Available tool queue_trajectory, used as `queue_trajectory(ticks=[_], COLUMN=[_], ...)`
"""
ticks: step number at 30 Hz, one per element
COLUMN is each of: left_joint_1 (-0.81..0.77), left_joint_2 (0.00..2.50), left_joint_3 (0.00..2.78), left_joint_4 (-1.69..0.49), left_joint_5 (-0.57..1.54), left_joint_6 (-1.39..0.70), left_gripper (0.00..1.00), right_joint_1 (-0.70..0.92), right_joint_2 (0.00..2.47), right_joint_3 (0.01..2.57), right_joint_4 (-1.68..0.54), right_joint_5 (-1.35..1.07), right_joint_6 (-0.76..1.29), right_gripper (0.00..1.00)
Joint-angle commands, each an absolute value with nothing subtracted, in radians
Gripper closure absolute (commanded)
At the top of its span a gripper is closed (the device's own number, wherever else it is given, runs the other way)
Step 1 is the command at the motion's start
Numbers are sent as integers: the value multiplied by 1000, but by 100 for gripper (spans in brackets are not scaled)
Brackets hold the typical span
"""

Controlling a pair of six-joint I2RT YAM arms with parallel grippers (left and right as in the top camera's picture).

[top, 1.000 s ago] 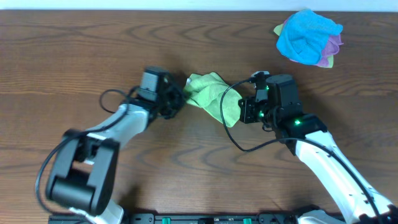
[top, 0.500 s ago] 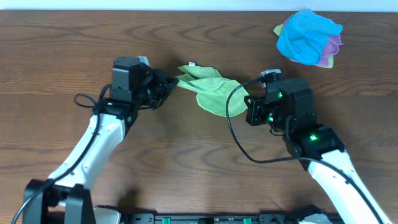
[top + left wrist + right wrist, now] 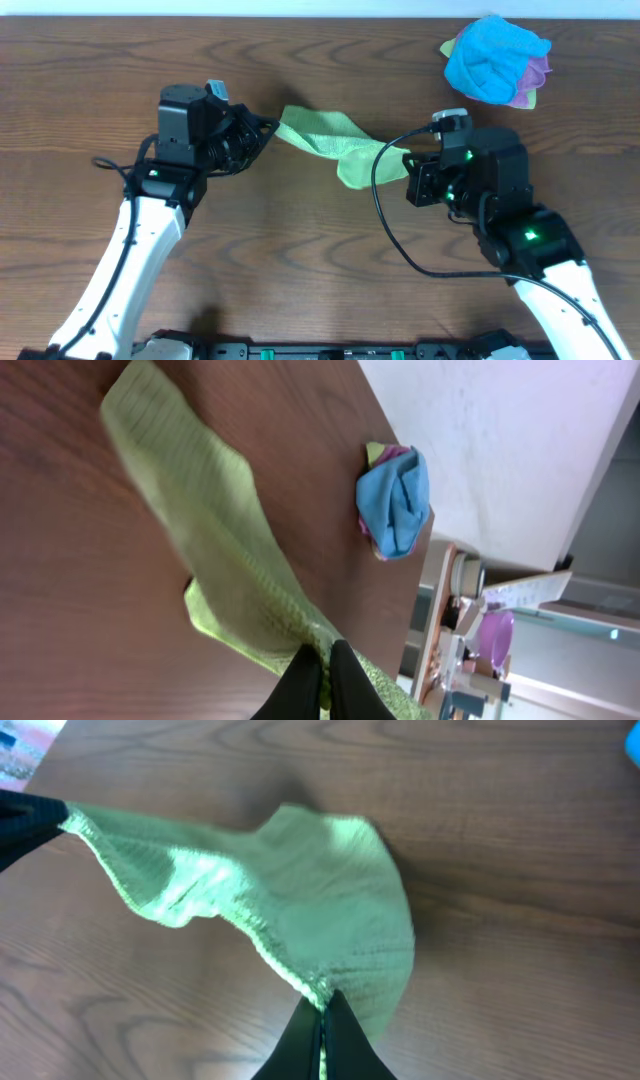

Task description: Fold the cloth

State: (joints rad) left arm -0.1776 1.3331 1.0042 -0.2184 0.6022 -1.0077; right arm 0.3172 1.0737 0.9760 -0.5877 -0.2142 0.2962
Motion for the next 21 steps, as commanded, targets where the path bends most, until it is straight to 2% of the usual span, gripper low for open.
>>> queue_trajectory(ticks=[1,13,21], left_joint_1=[-174,-174,-177], left_joint_2=[1281,1127,1009], left_joint_3=[1054,1060,1060], left_joint_4=[-264,-604,-762], left_joint_5=[591,508,509], left_joint_6=[-942,-849,-867], left_gripper=[94,94,94], right_joint_1=[310,321,323], right_joint_2=[1058,960,823], right_joint_3=[1044,1108,1126], right_joint_4=[-634,-937,-1106], right_joint_5=[-210,-240,-268], right_joint_6=[266,269,326], right_gripper=[99,99,98])
